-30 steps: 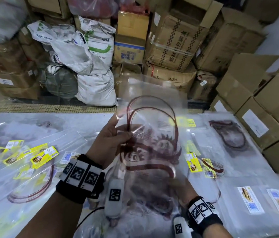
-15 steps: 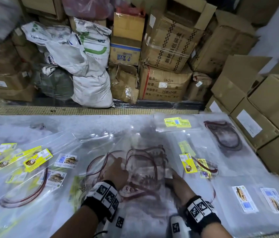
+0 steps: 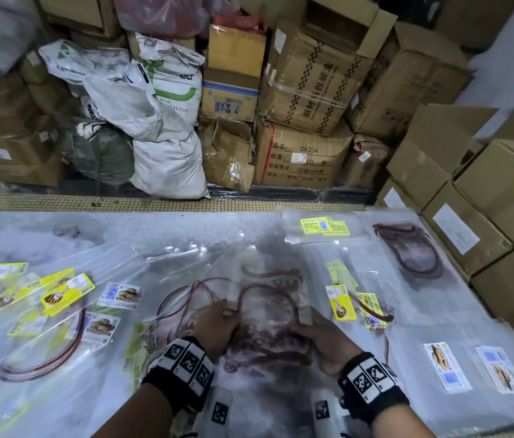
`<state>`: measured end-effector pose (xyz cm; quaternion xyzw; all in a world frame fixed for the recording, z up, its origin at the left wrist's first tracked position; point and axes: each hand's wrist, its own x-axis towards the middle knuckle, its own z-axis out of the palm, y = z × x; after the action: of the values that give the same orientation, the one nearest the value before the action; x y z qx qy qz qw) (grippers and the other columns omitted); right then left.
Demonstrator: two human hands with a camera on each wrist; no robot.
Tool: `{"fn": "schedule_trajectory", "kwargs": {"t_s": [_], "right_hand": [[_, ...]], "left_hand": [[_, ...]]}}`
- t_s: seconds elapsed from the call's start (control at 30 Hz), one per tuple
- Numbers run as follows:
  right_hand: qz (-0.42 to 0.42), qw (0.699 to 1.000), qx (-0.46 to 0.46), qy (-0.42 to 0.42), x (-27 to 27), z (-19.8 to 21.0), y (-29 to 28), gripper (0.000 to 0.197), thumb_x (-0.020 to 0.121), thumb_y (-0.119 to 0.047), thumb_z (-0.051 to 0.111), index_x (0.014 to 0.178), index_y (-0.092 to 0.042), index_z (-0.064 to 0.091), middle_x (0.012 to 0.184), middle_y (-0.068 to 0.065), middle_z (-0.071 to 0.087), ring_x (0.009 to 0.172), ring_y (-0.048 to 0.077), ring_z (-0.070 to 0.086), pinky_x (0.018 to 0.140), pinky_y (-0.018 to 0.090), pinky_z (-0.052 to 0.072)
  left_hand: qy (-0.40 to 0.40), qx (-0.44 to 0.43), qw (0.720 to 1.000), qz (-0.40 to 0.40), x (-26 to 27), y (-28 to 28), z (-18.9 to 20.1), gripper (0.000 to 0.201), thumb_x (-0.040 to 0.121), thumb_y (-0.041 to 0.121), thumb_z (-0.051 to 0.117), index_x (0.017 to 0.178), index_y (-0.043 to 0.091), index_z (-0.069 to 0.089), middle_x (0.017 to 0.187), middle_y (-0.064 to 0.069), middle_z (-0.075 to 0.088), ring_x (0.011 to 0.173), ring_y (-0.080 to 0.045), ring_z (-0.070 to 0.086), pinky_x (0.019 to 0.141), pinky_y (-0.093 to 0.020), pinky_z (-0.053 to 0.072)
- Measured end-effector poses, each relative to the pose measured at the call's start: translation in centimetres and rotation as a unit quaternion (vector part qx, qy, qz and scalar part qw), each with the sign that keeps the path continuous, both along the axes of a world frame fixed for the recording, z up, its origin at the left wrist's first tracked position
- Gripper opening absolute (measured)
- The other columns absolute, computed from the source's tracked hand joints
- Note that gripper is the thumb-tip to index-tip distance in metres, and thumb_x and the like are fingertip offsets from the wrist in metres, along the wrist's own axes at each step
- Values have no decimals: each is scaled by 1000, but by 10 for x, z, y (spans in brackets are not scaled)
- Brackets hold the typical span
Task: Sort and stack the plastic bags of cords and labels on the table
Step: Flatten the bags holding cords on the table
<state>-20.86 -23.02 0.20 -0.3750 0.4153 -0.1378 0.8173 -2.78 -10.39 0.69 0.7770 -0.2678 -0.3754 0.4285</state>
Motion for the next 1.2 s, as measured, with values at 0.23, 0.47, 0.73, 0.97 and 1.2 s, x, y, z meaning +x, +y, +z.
{"fn": "schedule_trajectory", "kwargs": {"t_s": [0.23, 0.47, 0.73, 0.97, 1.2], "right_hand": [[27, 996, -65, 49, 1, 6, 4, 40, 90, 20, 52, 122, -3, 49, 70, 11, 72, 55, 19, 68, 43, 28, 55], [15, 996, -83, 31, 4, 5, 6, 47, 89, 19, 52, 126, -10, 53, 91, 23, 70, 68, 26, 70, 53, 35, 58], [-7, 987, -113, 111, 10, -17, 16, 36, 84, 19, 49, 111, -3, 56, 80, 19, 69, 74, 32, 65, 68, 41, 50], [5, 990, -110, 89, 9, -20, 14, 43, 85, 22, 48, 114, -7, 58, 92, 19, 73, 79, 34, 70, 67, 43, 58], [-7, 995, -86, 43, 12, -19, 17, 50, 81, 15, 59, 121, -15, 58, 111, 26, 70, 101, 44, 65, 96, 69, 43]], "left_hand": [[-55, 63, 996, -43, 13, 8, 0, 25, 83, 40, 63, 77, 16, 60, 77, 0, 66, 78, -20, 63, 75, -32, 48], [-227, 147, 949, 160, 62, 52, 13, 56, 75, 11, 68, 127, 25, 52, 125, -15, 50, 117, -37, 47, 97, -42, 39], [-187, 241, 939, 156, 84, 61, -9, 58, 77, 24, 68, 132, 25, 49, 134, -20, 40, 127, -38, 40, 104, -43, 35], [-182, 61, 965, 177, 96, 67, 1, 7, 86, 5, 64, 88, 11, 68, 90, -13, 70, 92, -34, 64, 80, -36, 46], [10, -125, 989, 72, 76, 56, 74, 29, 99, 6, 49, 99, 32, 63, 92, -5, 73, 65, -32, 71, 57, -35, 51]]}}
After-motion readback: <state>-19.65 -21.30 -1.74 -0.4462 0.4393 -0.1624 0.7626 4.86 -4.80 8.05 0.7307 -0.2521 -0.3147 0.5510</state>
